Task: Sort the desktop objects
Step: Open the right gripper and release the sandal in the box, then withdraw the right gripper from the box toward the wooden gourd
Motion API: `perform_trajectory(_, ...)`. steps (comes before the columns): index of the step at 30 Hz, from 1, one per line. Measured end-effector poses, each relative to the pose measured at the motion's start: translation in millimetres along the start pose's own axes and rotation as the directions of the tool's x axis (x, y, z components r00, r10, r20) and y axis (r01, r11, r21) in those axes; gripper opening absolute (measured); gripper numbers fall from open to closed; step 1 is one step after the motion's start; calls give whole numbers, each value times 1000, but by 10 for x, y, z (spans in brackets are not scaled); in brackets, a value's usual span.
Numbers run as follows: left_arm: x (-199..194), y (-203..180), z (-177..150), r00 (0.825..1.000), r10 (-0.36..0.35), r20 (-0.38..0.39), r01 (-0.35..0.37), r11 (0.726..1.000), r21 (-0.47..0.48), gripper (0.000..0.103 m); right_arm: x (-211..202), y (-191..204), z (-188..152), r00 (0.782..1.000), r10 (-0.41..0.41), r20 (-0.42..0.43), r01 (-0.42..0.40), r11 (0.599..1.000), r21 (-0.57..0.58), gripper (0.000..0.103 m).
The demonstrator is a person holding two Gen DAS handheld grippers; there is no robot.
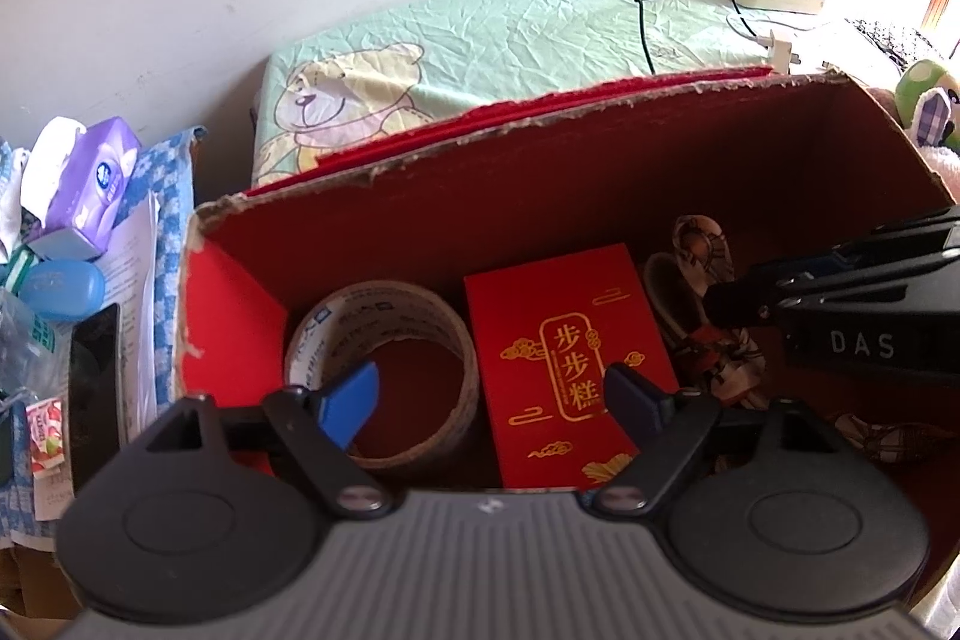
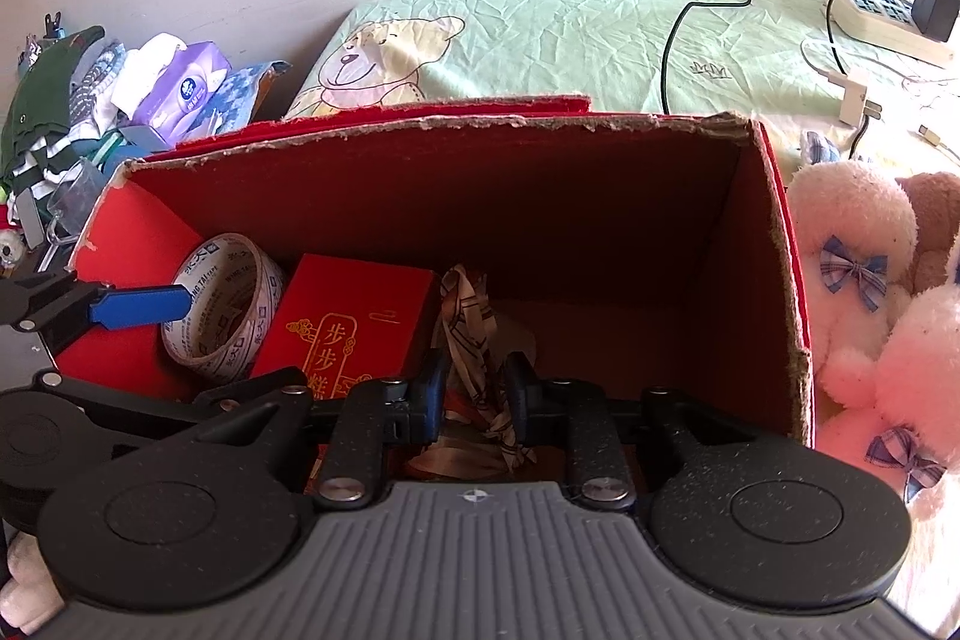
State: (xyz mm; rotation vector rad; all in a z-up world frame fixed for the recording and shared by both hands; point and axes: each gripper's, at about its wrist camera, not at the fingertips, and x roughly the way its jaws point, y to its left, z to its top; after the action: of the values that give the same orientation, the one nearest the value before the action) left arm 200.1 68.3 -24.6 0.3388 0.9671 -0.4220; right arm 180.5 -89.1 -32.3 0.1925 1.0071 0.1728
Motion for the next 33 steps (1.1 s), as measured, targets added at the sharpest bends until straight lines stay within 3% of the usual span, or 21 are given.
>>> perform_trajectory(19,-17,7,-6,1000,-5,7,5,1000,0,86,-40,-20,-1,1000,-20,23,20,1000,12,22)
perform_trajectory(25,-42,-6,-12,1000,10,19,-10,1000,3,85,-110,-40,-24,997,-11,79,9,1000,24,22)
perform_trajectory(29,-153,-89,-25,992,107,70,-109,994,15,92,-256,-21,-71,985,-27,171,26,1000,11,23)
perform_trajectory(33,-374,-153,-43,991,80,103,-81,997,0,92,-419,-42,-115,973,-29,230,22,999,30,24)
